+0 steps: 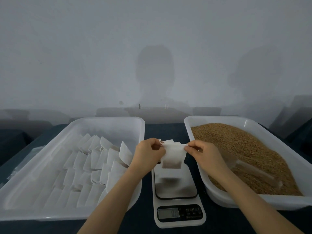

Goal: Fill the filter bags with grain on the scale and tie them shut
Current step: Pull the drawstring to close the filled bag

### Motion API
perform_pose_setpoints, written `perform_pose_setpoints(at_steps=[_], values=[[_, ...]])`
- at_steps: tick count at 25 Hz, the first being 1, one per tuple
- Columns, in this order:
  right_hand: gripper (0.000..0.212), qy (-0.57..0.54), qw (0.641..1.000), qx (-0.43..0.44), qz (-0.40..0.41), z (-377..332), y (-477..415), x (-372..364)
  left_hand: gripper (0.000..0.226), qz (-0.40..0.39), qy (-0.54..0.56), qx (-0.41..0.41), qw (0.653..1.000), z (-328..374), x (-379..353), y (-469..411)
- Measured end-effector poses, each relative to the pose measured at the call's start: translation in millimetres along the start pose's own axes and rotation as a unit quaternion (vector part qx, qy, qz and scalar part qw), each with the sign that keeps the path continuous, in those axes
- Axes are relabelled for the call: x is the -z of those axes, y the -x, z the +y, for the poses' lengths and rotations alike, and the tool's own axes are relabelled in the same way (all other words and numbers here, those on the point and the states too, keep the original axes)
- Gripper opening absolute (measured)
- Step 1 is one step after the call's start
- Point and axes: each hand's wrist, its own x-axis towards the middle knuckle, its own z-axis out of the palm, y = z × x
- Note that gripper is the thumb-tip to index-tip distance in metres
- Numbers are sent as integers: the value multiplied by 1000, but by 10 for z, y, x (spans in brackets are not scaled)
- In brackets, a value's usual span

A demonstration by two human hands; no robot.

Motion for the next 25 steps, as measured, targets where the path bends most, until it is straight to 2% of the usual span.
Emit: perform_pose_setpoints(at_steps=[4, 10, 14, 18, 25], values=[[8, 16, 1000, 13, 7, 13, 49, -2, 25, -7, -27, -22, 999, 4, 35, 27], [13, 69, 997, 29, -6, 46, 117, 12, 13, -78, -142, -28, 986, -63, 40, 14], [12, 85, 996, 36, -11, 45, 152, 21, 8, -84, -107, -30, 990, -44, 42, 17], [10, 56, 997, 56, 5, 34, 160, 30, 14, -56, -112, -18, 992, -45, 57, 3], [15, 70, 997, 31, -14, 45, 152, 4, 7, -79, -113, -20, 990, -68, 48, 22]])
